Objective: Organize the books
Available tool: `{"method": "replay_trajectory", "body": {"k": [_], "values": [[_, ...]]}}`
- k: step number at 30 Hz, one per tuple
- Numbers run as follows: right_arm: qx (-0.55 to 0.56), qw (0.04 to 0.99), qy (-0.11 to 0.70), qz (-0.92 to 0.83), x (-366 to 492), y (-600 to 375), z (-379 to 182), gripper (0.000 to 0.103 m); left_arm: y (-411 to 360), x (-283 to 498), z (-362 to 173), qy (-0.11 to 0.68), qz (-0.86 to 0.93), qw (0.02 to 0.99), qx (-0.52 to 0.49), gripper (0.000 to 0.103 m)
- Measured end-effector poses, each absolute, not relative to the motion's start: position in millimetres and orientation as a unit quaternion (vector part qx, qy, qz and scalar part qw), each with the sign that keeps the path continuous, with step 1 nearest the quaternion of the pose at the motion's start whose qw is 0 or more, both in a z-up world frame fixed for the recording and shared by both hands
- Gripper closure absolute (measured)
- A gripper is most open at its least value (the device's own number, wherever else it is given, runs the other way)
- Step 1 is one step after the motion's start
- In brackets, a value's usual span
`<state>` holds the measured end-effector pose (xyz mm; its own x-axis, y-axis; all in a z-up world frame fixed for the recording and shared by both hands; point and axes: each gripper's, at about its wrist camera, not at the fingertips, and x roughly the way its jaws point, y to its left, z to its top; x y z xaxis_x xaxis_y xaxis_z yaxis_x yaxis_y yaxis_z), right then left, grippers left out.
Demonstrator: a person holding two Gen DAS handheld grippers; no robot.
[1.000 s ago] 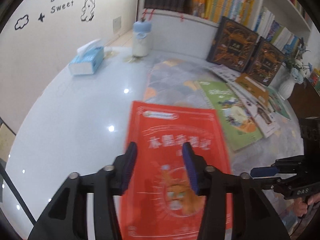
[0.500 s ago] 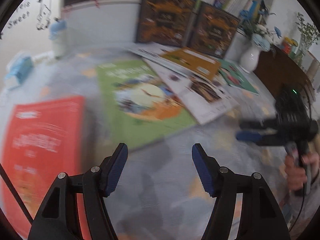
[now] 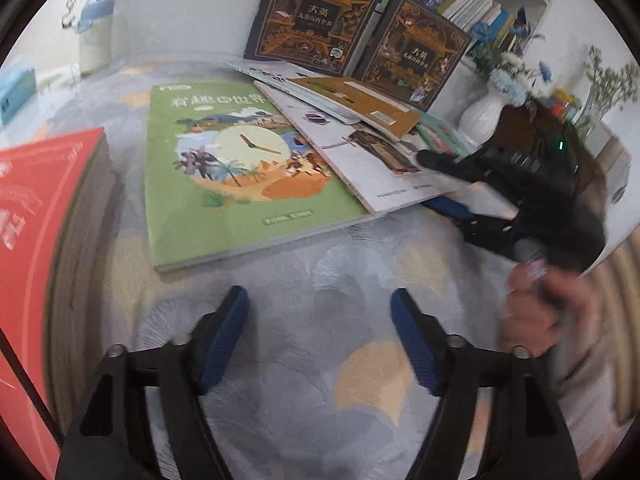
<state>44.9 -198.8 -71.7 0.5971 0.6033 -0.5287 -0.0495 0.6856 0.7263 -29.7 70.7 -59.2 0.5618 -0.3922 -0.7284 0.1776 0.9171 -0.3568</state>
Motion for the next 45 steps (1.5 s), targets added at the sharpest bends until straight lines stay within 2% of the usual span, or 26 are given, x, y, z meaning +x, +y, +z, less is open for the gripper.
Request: {"method": "replay_trajectory", "body": {"k": [2,3,4,8,13,15,19,21,23,25,27,30,34,38,39,40,42,45], "values": [[0.321,0.845,0.388,0.182,38,-196,-72,0.06,72,-31,-59,0.441,-0.165,0.873,-0.126,0.027],[0.331,0.846,0.379,0.179,37,-200,-71,0.072,71,-31,-58,0.442,-0.166,0.873,-0.123,0.027],[0.343,0.846,0.372,0.17,37,-208,-74,0.078,70,-33,-58,0.443,-0.166,0.873,-0.118,0.027],[0.362,0.843,0.366,0.155,35,-219,-77,0.081,66,-34,-56,0.447,-0.162,0.873,-0.11,0.027],[0.271,0.884,0.361,0.121,15,-196,-56,0.083,75,-36,-48,0.442,-0.158,0.874,-0.126,0.027],[0.237,0.896,0.357,0.114,-6,-189,-48,0.102,81,-41,-39,0.422,-0.173,0.878,-0.148,0.027],[0.192,0.908,0.351,0.122,-52,-177,-35,0.102,77,-46,-33,0.407,-0.182,0.883,-0.143,0.027],[0.206,0.893,0.366,0.161,-63,-178,-42,0.1,71,-46,-38,0.417,-0.182,0.88,-0.133,0.027],[0.289,0.851,0.388,0.202,-57,-192,-59,0.095,65,-48,-42,0.423,-0.181,0.88,-0.122,0.027],[0.423,0.786,0.399,0.21,-42,-214,-86,0.078,61,-50,-43,0.421,-0.182,0.882,-0.111,0.027],[0.493,0.753,0.392,0.192,-29,-227,-99,0.079,61,-51,-44,0.417,-0.179,0.885,-0.107,0.027],[0.496,0.738,0.426,0.166,-1,-223,-97,0.074,64,-53,-47,0.419,-0.161,0.888,-0.097,0.027],[0.541,0.707,0.433,0.146,31,-219,-105,0.075,70,-49,-51,0.427,-0.157,0.884,-0.109,0.027],[0.521,0.735,0.414,0.134,39,-212,-99,0.078,70,-47,-54,0.435,-0.157,0.88,-0.111,0.027],[0.508,0.748,0.408,0.128,38,-209,-97,0.089,70,-46,-54,0.436,-0.156,0.88,-0.11,0.027],[0.488,0.768,0.397,0.119,36,-208,-98,0.094,69,-47,-54,0.435,-0.156,0.88,-0.109,0.027],[0.434,0.816,0.362,0.118,29,-200,-91,0.092,70,-47,-53,0.433,-0.157,0.881,-0.109,0.027],[0.372,0.85,0.356,0.112,25,-185,-76,0.092,75,-47,-52,0.432,-0.152,0.881,-0.115,0.027]]}}
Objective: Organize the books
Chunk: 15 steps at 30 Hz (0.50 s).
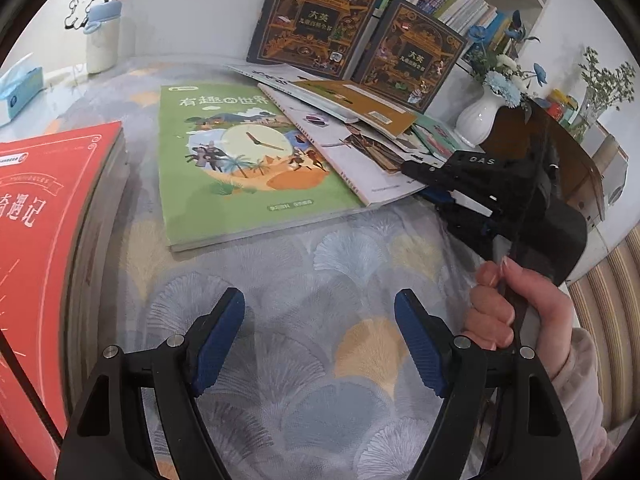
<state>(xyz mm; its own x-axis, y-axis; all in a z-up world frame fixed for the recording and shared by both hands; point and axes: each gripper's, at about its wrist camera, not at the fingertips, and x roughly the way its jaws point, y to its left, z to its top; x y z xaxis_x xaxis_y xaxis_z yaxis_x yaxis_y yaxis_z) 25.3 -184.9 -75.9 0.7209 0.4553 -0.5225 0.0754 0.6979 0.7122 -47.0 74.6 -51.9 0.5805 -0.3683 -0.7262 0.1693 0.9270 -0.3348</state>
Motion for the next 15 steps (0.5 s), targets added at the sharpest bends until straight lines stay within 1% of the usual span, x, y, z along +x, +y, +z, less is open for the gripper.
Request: {"method": "replay_trajectory", "body": {"k": [8,15], "values": [[0.335,0.856,0.373,0.124,-1,-176,-66,0.092,81,-48,-44,0.416,-0.145,0.889,-0.124,0.027],[0.31,0.844,0.409,0.155,-84,-188,-60,0.092,74,-48,-49,0.428,-0.167,0.88,-0.122,0.029]]}}
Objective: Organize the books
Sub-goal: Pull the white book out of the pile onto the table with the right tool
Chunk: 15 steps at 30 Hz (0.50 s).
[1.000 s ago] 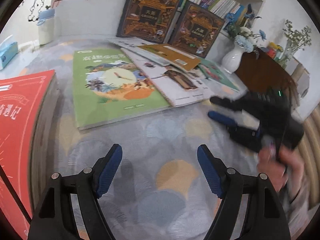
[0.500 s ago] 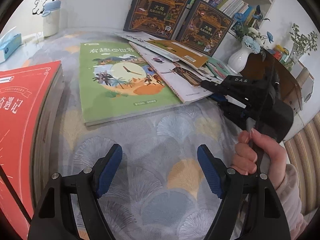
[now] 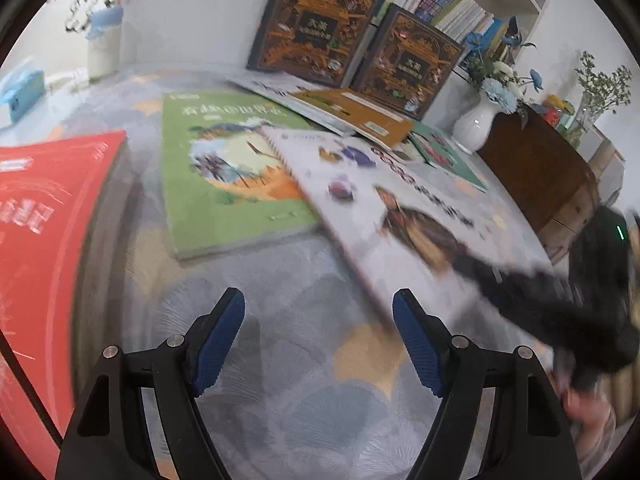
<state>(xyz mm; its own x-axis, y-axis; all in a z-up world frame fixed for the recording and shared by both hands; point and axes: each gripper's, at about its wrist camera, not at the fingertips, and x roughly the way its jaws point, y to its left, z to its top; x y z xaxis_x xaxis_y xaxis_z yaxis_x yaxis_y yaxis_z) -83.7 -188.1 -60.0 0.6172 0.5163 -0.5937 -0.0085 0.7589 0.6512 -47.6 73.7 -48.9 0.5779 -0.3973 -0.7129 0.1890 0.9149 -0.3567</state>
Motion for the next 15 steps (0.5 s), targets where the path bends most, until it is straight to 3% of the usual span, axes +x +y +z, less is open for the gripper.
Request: {"method": "replay_trajectory", "body": {"k": [5,6,10,13,15], "values": [[0.258,0.81,0.477,0.223,-145,-182,-62,0.086,66,-76,-54,0.443,-0.191,0.869,-0.108,0.03],[0.232,0.803,0.499,0.23,-156,-178,-63,0.077,65,-83,-54,0.444,-0.192,0.869,-0.102,0.029],[0.11,0.798,0.541,0.241,-189,-170,-49,0.063,66,-105,-51,0.463,-0.184,0.863,-0.085,0.033],[0.083,0.804,0.536,0.244,-184,-182,-38,0.05,65,-112,-51,0.474,-0.199,0.852,-0.099,0.036],[0.081,0.807,0.537,0.23,-165,-199,-33,0.05,60,-111,-52,0.48,-0.21,0.846,-0.102,0.038]]}}
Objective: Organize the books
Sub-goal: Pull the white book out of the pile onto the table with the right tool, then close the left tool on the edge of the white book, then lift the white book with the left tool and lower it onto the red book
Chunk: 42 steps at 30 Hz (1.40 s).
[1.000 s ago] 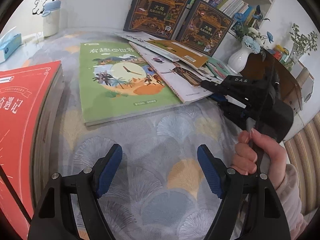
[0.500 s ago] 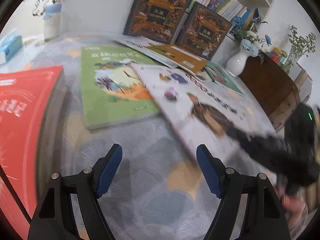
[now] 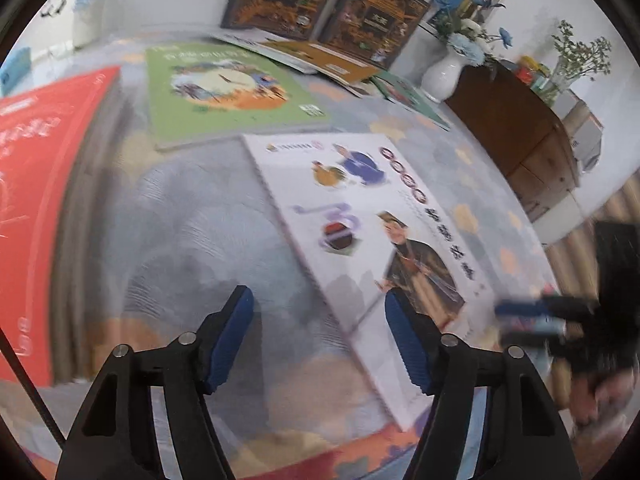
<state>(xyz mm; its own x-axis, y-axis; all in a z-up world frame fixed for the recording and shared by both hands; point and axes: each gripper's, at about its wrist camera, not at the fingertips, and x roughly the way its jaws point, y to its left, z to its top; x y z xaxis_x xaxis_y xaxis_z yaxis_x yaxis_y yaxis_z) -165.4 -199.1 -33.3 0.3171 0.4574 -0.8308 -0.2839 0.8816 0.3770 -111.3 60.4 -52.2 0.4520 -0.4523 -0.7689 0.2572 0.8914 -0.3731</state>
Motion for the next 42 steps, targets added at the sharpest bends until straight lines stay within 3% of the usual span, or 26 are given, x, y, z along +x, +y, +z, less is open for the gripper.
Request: {"method": "replay_trajectory", "body": {"k": [5,9,11,13,14,16,17,24,42], "values": [[0.088,0.789,0.552,0.257,-117,-225,-36,0.05,52,-106,-53,0.485,-0.207,0.846,-0.081,0.041],[0.107,0.757,0.57,0.3,-82,-229,-59,0.059,52,-97,-54,0.488,-0.214,0.841,-0.091,0.041],[0.126,0.733,0.567,0.353,-69,-228,-64,0.058,56,-92,-55,0.484,-0.215,0.842,-0.103,0.047],[0.146,0.717,0.559,0.39,-55,-228,-70,0.059,58,-85,-57,0.48,-0.205,0.845,-0.12,0.061],[0.157,0.712,0.556,0.4,-50,-227,-72,0.062,57,-81,-57,0.478,-0.202,0.846,-0.124,0.063],[0.178,0.708,0.556,0.398,-39,-229,-78,0.084,55,-75,-57,0.478,-0.195,0.847,-0.129,0.064],[0.181,0.71,0.555,0.393,-35,-230,-81,0.087,55,-74,-57,0.479,-0.192,0.847,-0.13,0.065],[0.132,0.756,0.534,0.355,-47,-214,-51,0.088,57,-67,-45,0.492,-0.196,0.836,-0.142,0.067],[0.122,0.76,0.517,0.374,-68,-154,25,0.09,98,-68,18,0.434,-0.172,0.877,-0.116,0.067]]}}
